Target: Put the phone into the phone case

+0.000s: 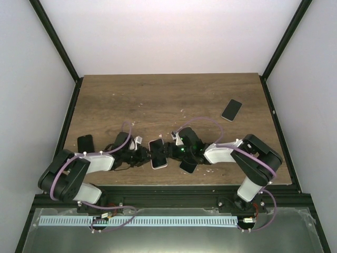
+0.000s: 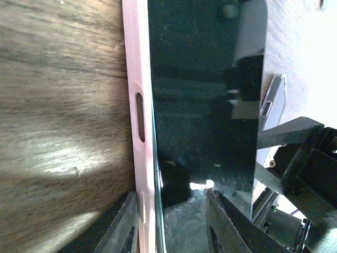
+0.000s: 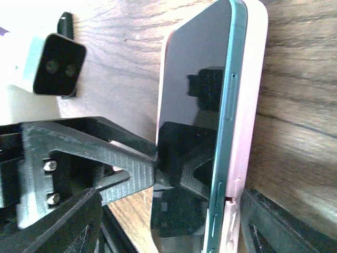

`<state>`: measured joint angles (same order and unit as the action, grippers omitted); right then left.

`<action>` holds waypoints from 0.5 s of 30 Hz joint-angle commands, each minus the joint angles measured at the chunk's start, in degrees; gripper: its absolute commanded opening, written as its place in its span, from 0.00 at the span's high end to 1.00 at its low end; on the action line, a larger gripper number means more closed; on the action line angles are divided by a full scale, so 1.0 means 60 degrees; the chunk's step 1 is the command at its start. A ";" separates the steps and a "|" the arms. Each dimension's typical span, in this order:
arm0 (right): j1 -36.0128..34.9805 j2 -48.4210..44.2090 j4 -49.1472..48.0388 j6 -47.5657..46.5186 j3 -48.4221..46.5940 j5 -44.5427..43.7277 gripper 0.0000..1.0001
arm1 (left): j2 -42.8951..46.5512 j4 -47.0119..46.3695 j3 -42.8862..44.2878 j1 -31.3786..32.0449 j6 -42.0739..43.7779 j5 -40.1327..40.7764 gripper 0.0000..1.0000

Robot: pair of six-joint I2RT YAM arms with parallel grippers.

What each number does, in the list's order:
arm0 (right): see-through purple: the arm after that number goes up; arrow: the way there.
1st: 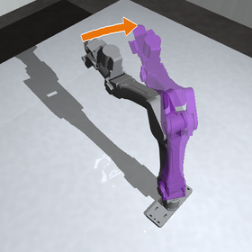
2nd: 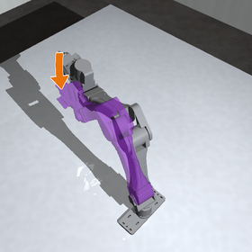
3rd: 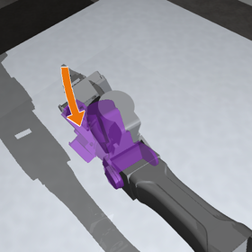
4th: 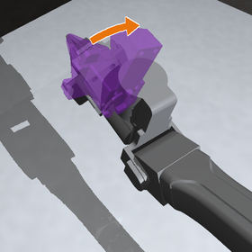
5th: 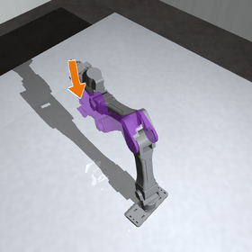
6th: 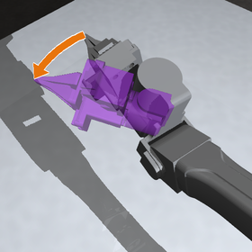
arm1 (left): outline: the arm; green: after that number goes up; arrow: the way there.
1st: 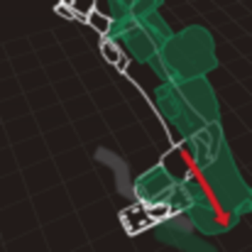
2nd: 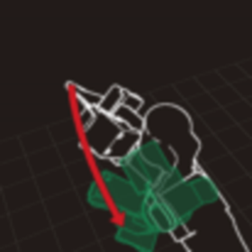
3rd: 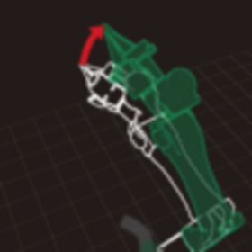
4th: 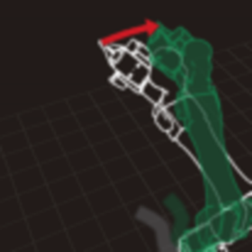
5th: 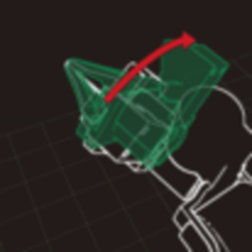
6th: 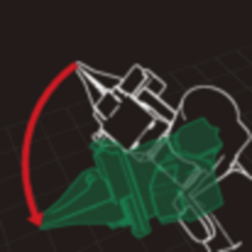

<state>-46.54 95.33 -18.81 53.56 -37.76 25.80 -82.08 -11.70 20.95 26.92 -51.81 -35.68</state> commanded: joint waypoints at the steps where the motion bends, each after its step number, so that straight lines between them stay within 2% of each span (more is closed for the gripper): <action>1: -0.0043 -0.0316 -0.1685 0.0588 0.0045 0.1198 0.28 | 0.0266 -0.0219 -0.0310 0.0040 -0.0107 -0.0400 0.62; 9: -0.0036 0.0181 -0.3267 0.1528 0.0472 0.2031 0.28 | 0.0371 -0.0505 -0.0679 0.0039 -0.0244 -0.0546 0.58; 15: -0.0036 0.0308 -0.3274 0.1537 0.0392 0.2102 0.29 | 0.0567 -0.0372 -0.0737 0.0040 -0.0132 -0.0582 0.53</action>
<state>-45.25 95.88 -33.34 61.58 -34.35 33.08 -78.98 -14.79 17.39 26.33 -53.36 -36.36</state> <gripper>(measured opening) 0.722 0.469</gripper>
